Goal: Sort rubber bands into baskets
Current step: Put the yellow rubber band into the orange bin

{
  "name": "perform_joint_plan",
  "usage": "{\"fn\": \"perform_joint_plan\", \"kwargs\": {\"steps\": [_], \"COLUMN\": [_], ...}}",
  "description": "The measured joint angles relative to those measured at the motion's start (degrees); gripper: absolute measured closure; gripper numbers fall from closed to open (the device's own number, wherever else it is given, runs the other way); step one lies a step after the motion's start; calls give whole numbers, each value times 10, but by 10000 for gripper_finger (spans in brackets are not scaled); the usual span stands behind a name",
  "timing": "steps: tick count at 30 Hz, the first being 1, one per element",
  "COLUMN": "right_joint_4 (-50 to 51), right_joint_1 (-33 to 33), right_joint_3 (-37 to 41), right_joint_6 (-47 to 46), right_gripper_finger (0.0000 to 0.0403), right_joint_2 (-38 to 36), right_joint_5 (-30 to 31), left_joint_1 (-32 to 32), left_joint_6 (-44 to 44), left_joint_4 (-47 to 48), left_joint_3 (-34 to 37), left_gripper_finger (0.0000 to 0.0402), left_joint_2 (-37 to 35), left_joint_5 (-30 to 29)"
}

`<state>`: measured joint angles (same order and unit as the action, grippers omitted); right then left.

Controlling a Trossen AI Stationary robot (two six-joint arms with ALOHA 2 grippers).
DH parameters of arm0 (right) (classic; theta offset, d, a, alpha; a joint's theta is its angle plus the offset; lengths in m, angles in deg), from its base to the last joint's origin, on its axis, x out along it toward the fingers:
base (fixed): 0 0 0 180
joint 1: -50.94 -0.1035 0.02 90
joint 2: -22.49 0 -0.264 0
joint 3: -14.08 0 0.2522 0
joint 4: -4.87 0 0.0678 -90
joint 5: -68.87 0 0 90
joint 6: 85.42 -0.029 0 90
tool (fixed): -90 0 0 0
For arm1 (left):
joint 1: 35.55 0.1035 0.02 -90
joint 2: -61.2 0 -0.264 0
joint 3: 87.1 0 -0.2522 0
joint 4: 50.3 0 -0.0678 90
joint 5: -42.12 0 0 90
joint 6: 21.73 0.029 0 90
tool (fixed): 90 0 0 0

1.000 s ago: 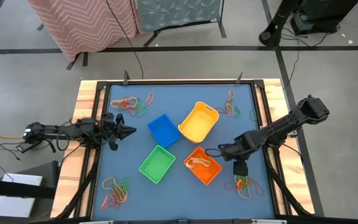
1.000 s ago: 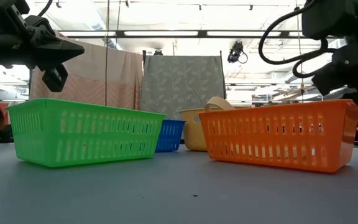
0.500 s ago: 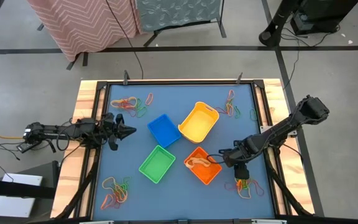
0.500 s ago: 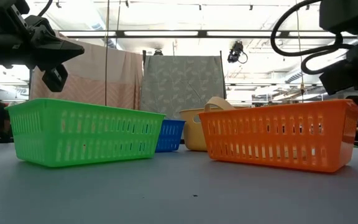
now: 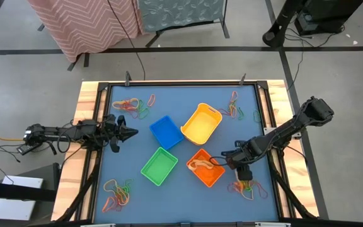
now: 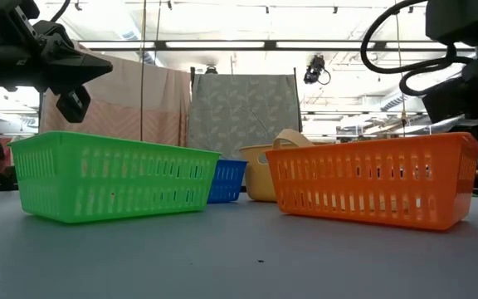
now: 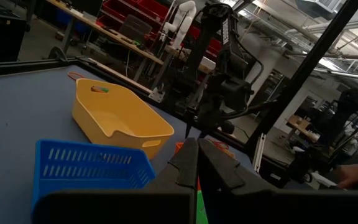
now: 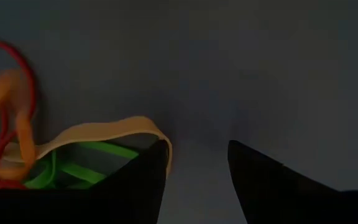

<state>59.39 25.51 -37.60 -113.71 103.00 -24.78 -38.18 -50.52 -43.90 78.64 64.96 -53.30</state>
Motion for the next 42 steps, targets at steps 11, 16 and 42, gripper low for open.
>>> {"fn": "perform_joint_plan", "kwargs": {"steps": [11,16,42], "right_joint_4": [-46,-49,165], "right_joint_1": [0,0,-38], "right_joint_3": [21,25,-169], "right_joint_6": [-3,-14,-161], "right_gripper_finger": [233,240,400], "right_joint_2": [-1,-2,-45], "right_joint_5": [-45,-24,26], "left_joint_1": [0,0,0], "left_joint_6": [0,0,0], "left_joint_4": [0,0,0], "left_joint_3": [0,0,0], "left_gripper_finger": [385,385,385], "left_joint_2": [0,0,0], "left_joint_5": [0,0,0]}}
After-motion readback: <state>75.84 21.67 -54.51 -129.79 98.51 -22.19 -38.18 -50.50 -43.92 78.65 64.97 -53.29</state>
